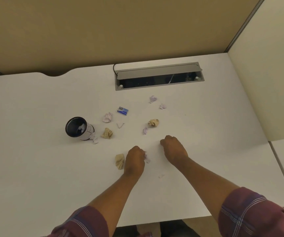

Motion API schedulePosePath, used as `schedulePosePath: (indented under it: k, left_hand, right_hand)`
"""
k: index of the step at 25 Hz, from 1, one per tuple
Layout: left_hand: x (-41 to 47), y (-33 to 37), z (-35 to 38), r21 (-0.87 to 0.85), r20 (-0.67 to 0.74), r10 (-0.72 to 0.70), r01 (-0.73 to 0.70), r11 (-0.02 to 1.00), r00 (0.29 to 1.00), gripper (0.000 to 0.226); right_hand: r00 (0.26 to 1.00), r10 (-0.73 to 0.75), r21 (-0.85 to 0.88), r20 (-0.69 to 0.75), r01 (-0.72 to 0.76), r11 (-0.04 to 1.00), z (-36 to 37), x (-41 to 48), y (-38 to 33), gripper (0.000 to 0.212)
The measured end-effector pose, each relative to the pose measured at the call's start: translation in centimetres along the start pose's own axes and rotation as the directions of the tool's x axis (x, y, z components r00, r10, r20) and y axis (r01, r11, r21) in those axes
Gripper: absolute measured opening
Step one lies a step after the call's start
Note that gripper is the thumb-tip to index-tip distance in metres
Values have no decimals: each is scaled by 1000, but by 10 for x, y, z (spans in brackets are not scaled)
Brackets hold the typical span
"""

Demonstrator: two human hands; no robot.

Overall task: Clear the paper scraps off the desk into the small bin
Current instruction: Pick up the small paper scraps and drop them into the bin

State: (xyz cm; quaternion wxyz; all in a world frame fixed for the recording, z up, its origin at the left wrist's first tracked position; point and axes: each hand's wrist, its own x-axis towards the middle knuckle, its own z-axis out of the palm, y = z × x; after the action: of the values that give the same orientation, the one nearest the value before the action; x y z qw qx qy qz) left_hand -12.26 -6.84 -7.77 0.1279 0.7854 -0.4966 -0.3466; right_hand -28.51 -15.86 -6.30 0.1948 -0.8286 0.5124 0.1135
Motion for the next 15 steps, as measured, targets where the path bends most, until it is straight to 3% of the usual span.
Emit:
schedulePosePath:
  k: [3, 7, 11, 15]
  left_hand:
    - [3, 0, -14, -96, -60, -87, 81, 992, 994, 9]
    - [1, -7, -32, -143, -143, -152, 131, 981, 978, 10]
    - [-1, -17, -60, -196, -214, -167, 125, 973, 962, 10]
    - [-3, -33, -101, -281, -289, -188, 104, 954, 939, 9]
  right_hand:
    - [990, 141, 279, 1, -136, 951, -3, 13, 4, 28]
    - [963, 268, 569, -6, -217, 793, -9, 20, -2, 19]
    - [914, 388, 852, 121, -296, 431, -16, 19, -29, 18]
    - [932, 317, 936, 174, -257, 242, -33, 31, -74, 19]
